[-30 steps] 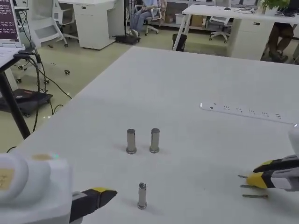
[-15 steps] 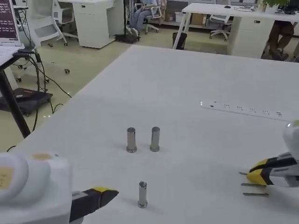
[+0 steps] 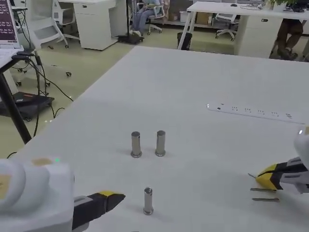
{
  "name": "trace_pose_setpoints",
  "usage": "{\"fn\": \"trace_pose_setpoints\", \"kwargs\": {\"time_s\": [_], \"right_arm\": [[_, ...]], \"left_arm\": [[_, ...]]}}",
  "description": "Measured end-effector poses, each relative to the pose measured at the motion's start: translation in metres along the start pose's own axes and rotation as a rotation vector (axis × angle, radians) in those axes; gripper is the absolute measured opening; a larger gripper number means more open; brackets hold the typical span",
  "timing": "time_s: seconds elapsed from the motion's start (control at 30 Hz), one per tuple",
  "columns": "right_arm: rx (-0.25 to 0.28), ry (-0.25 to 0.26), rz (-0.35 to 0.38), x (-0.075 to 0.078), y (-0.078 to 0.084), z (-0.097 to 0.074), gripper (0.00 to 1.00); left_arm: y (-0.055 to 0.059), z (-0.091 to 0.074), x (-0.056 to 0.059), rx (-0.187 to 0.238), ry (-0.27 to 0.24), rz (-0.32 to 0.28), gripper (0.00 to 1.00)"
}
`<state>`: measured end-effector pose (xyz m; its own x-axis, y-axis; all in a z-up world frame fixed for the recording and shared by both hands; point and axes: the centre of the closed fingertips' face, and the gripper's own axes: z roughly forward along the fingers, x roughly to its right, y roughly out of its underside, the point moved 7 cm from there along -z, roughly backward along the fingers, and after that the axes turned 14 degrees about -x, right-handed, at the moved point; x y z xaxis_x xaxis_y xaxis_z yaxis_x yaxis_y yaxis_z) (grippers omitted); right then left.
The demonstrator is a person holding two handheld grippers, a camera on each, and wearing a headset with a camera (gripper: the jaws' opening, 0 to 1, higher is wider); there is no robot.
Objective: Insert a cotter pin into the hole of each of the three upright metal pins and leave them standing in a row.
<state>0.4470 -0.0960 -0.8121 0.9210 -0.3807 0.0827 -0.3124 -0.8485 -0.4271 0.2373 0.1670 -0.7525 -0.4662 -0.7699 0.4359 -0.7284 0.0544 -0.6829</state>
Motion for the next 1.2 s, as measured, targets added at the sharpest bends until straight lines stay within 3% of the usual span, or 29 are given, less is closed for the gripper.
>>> {"fn": "trace_pose_setpoints", "kwargs": {"time_s": [0.1, 0.27, 0.47, 0.6, 0.83, 0.93, 1.2], "right_arm": [[-0.011, 0.009, -0.018, -0.001, -0.002, 0.0, 0.03], [-0.012, 0.048, -0.014, -0.004, -0.002, -0.001, 0.03], [-0.04, 0.091, -0.032, -0.003, -0.001, -0.003, 0.02], [-0.022, 0.092, -0.018, -0.002, -0.003, -0.009, 0.02], [0.013, 0.112, -0.02, -0.005, -0.008, -0.027, 0.02], [0.048, 0.116, -0.008, -0.009, -0.012, -0.038, 0.02], [0.081, 0.128, -0.01, -0.023, -0.01, -0.055, 0.02]], "left_arm": [[-0.001, 0.0, 0.001, 0.0, -0.002, 0.012, 0.87], [-0.004, 0.0, 0.003, 0.03, 0.024, -0.031, 0.89], [-0.003, -0.003, 0.004, 0.023, 0.0, 0.004, 0.89], [-0.004, -0.004, 0.006, 0.041, 0.015, -0.004, 0.88], [-0.006, -0.003, 0.009, 0.046, 0.002, 0.031, 0.91], [-0.006, -0.002, 0.01, 0.043, 0.005, 0.04, 0.93], [-0.009, -0.002, 0.011, 0.03, 0.018, 0.049, 0.89]]}}
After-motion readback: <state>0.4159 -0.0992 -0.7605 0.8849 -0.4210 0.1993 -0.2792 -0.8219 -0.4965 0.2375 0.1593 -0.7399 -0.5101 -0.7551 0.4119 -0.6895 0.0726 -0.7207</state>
